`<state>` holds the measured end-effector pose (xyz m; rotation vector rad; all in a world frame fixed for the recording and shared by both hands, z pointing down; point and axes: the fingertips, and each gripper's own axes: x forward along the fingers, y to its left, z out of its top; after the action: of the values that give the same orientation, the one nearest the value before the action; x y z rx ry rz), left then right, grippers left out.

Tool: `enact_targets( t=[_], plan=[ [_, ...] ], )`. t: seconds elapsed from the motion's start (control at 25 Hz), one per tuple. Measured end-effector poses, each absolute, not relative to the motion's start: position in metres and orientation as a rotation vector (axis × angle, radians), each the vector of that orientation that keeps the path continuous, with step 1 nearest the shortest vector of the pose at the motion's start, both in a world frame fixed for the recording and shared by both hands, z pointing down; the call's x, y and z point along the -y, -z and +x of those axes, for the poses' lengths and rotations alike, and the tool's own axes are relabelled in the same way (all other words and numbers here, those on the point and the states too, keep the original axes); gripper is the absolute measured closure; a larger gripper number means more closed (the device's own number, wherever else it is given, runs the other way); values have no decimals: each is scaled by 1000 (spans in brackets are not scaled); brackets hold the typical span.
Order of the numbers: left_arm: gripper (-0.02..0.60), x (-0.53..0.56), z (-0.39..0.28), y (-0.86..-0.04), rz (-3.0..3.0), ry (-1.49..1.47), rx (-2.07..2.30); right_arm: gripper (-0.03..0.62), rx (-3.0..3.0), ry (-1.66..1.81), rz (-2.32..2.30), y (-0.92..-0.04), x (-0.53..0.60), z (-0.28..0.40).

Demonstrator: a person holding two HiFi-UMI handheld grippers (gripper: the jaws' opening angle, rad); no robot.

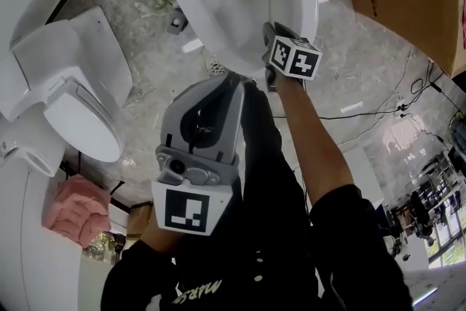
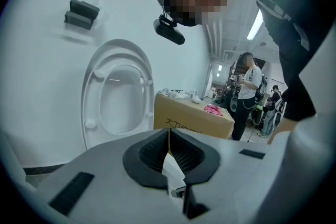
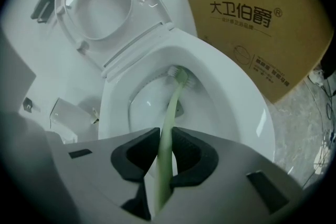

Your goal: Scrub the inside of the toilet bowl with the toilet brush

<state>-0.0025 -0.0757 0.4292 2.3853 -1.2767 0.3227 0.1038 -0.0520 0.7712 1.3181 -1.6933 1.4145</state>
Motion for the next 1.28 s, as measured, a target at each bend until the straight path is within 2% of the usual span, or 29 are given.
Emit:
enact_targets(
  t=[0.52, 0.92, 1.28],
  plan=[
    [549, 73, -6, -427, 2394, -346, 1271, 507, 1552, -1686, 1538, -756, 37, 101],
    [549, 68, -9, -431, 2384, -346, 1268, 508, 1462, -1593, 1428, -749, 10, 121],
    [549, 70, -14, -433, 2371, -347, 1266, 508, 1380, -1674, 1376, -740, -15, 124]
  ],
)
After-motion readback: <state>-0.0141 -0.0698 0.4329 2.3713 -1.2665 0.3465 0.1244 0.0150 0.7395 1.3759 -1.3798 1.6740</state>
